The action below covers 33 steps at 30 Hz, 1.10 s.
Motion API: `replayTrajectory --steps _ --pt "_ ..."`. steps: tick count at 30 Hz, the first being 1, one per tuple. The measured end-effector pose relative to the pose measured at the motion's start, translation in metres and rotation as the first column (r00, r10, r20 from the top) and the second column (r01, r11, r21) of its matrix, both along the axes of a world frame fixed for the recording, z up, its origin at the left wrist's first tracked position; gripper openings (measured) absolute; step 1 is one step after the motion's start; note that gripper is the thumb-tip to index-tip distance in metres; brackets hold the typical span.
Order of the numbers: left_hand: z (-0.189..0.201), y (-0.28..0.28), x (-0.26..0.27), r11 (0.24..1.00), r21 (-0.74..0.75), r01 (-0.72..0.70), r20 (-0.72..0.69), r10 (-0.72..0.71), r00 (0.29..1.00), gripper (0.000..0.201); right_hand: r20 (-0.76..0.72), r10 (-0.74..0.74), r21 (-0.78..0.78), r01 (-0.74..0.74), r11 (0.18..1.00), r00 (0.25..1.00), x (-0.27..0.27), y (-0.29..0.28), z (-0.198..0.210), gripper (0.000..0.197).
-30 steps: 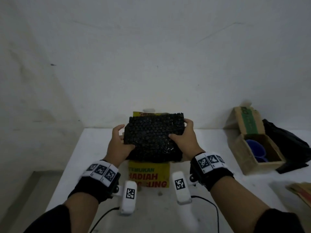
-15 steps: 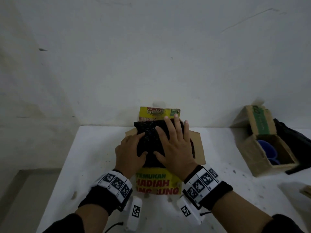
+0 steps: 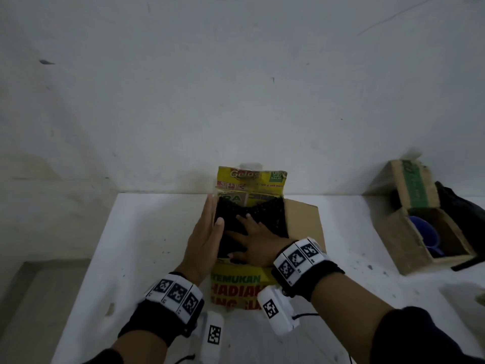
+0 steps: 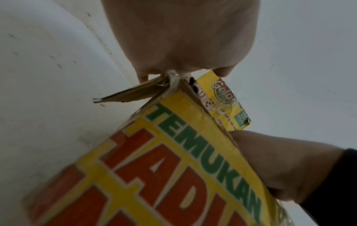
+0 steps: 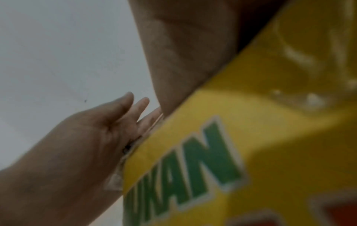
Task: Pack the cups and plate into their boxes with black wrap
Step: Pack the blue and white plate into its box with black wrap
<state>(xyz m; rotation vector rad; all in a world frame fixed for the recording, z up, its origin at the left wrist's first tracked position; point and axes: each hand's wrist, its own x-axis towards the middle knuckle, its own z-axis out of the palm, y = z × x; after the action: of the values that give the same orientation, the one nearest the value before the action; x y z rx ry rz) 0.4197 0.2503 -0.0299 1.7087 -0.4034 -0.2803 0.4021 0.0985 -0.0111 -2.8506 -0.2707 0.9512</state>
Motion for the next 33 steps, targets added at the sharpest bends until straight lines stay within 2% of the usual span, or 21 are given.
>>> replayTrajectory --steps 2,5,7,10,14,17,19,25,29,30,33 --pt "-0.003 0.0 0.0 1.0 0.024 0.002 0.013 -0.002 1.0 0.045 -0.032 -0.017 0.015 0.018 1.0 0.999 0.003 0.002 -0.005 0.071" --pt "-0.01 0.001 0.001 0.997 0.08 -0.012 0.038 0.009 0.999 0.049 0.014 -0.054 0.063 0.053 0.997 0.998 0.005 0.004 -0.004 0.078" --pt "-0.012 0.001 0.001 0.994 0.104 -0.015 0.036 0.012 0.999 0.051 0.095 -0.059 0.062 0.054 0.997 0.994 0.005 0.005 0.005 0.077" --pt "-0.012 0.002 0.001 0.993 0.117 -0.027 0.057 0.021 0.998 0.051 0.24 0.004 -0.044 0.007 0.999 0.971 0.006 0.003 0.02 0.069" --pt "-0.011 0.002 0.0 0.982 0.183 -0.043 0.096 0.026 0.995 0.05 0.115 -0.043 -0.127 0.057 0.99 0.992 0.004 -0.008 0.019 0.08" --pt "-0.01 0.002 -0.001 0.969 0.238 -0.062 0.131 0.031 0.991 0.05 0.11 -0.028 -0.261 0.056 0.964 0.994 0.004 -0.012 0.007 0.095" --pt "-0.008 0.002 -0.001 0.962 0.266 -0.066 0.132 0.031 0.991 0.051 0.13 -0.02 -0.287 0.057 0.956 0.991 0.005 -0.012 0.003 0.101" --pt "-0.008 0.002 -0.003 0.962 0.266 -0.067 0.139 0.031 0.99 0.05 0.196 -0.056 -0.214 0.098 0.972 0.979 0.009 -0.01 0.007 0.106" --pt "-0.008 0.002 -0.002 0.96 0.274 -0.063 0.125 0.029 0.992 0.052 0.298 -0.014 -0.099 0.045 0.994 0.954 0.008 -0.005 0.015 0.09" --pt "-0.008 0.003 -0.002 0.961 0.269 -0.059 0.113 0.029 0.993 0.051 0.278 0.003 -0.059 0.014 0.998 0.96 0.008 -0.004 0.015 0.089" --pt "-0.008 0.002 -0.001 0.973 0.226 -0.054 0.065 0.04 0.997 0.047 0.18 0.002 -0.001 -0.002 1.0 0.984 0.009 -0.007 0.01 0.104"
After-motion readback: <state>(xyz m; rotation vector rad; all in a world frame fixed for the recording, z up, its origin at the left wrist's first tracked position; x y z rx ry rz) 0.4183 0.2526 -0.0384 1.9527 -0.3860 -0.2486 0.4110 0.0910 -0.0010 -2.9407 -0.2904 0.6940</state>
